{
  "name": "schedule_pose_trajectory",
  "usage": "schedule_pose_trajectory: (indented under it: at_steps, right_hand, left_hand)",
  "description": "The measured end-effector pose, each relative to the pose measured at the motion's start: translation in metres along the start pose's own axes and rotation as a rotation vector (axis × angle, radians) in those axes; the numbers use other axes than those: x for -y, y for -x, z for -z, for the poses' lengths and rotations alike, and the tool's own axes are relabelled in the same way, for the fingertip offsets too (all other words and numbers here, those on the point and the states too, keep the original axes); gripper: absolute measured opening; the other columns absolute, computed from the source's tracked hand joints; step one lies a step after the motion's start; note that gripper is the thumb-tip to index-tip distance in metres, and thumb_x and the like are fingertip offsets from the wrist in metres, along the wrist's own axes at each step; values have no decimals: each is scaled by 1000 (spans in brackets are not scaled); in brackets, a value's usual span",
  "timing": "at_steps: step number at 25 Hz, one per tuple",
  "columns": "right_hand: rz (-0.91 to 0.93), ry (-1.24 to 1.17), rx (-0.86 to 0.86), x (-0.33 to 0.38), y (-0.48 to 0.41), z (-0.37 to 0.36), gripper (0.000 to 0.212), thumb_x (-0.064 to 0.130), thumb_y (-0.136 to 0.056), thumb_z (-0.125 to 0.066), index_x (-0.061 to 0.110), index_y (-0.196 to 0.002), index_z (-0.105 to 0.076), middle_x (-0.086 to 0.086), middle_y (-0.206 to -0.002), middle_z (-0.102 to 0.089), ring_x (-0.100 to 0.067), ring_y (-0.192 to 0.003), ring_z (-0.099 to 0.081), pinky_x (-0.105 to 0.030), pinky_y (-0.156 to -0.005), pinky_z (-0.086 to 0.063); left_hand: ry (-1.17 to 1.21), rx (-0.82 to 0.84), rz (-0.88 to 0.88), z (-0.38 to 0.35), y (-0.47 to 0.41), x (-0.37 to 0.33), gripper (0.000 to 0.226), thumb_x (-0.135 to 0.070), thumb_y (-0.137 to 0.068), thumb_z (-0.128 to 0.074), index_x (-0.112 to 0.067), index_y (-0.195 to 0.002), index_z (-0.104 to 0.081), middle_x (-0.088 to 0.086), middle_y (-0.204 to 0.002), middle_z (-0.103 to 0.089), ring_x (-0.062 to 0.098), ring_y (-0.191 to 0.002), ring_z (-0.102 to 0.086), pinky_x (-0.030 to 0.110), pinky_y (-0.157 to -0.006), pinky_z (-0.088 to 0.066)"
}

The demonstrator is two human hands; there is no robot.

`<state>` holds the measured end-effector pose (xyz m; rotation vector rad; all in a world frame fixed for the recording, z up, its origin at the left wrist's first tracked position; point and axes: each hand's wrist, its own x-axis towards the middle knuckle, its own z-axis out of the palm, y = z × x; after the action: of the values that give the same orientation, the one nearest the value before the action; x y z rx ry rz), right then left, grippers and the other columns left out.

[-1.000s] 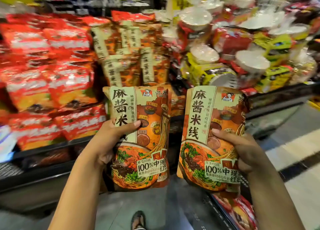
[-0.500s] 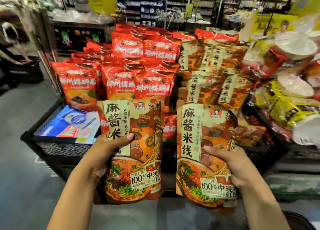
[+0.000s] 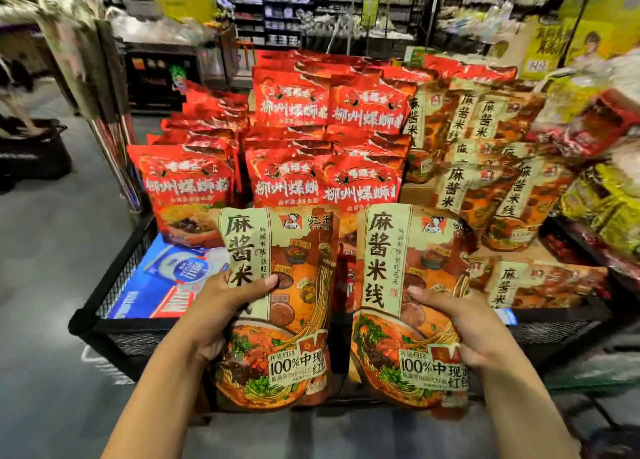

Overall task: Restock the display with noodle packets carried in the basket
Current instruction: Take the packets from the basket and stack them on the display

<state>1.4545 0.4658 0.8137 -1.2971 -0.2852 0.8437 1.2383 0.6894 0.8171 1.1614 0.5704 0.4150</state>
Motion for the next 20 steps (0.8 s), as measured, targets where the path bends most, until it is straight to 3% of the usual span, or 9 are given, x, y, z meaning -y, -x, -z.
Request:
schedule_pose_trajectory:
  at_steps: [3, 6, 8, 10, 14, 17, 20]
  right_hand:
    - [20, 27, -46, 5, -18, 6, 51, 8, -49, -87, -6, -96, -71, -28, -95, -72, -35, -72, -73, -40, -58, -60]
    - [13, 71, -84, 10, -39, 23, 89, 28, -17, -101, -1, -96, -72, -25, -94, -73, -35, -74, -73, -41, -60, -60]
    - [20, 70, -108, 18, -57, 41, 98, 35, -6, -100, 0, -94, -73, -25, -93, -73, -36, -73, -73, -43, -62, -60]
    - [13, 113, -136, 31, -78, 62, 101, 39, -6, -99, 0, -96, -73, -25, -94, -73, -38, -76, -73, -47, -66, -61]
    - [-25, 145, -119, 68, -123, 116, 111, 38, -9, -99, 0, -109, -68, -24, -100, -73, -43, -86, -72, -53, -73, -60]
    - [-27, 159, -74, 104, -161, 165, 95, 25, -29, -100, 1, -114, -66, -25, -106, -71, -45, -92, -70, -61, -83, -55]
    - [31, 158, -21, 138, -199, 217, 54, -3, -58, -79, -1, -111, -66, -23, -102, -73, -40, -86, -72, -46, -68, -60]
  left_hand:
    - [0, 38, 15, 3, -29, 2, 88, -40, -23, -100, -10, -102, -75, 18, -107, -73, 33, -92, -73, 35, -68, -61]
    - [2, 82, 17, -10, -57, 3, 79, -40, -23, -100, -15, -95, -79, 17, -107, -73, 31, -93, -73, 35, -74, -61]
    - [-9, 109, -7, -28, -80, 4, 76, -42, -26, -99, -17, -95, -80, 15, -107, -74, 29, -94, -73, 33, -71, -60]
    - [-21, 119, -28, -51, -107, 7, 78, -42, -29, -99, -14, -99, -78, 14, -108, -74, 29, -96, -72, 32, -72, -59]
    - [-49, 133, -28, -113, -165, 17, 82, -34, -41, -96, -7, -114, -69, 16, -112, -72, 36, -104, -69, 44, -87, -56]
    - [-42, 90, -26, -165, -213, 23, 72, -29, -47, -89, -6, -112, -68, 16, -108, -74, 35, -100, -71, 39, -81, -59]
    - [-51, 118, -42, -214, -253, 22, 80, -34, -37, -97, -5, -106, -69, 17, -104, -74, 33, -94, -72, 33, -73, -59]
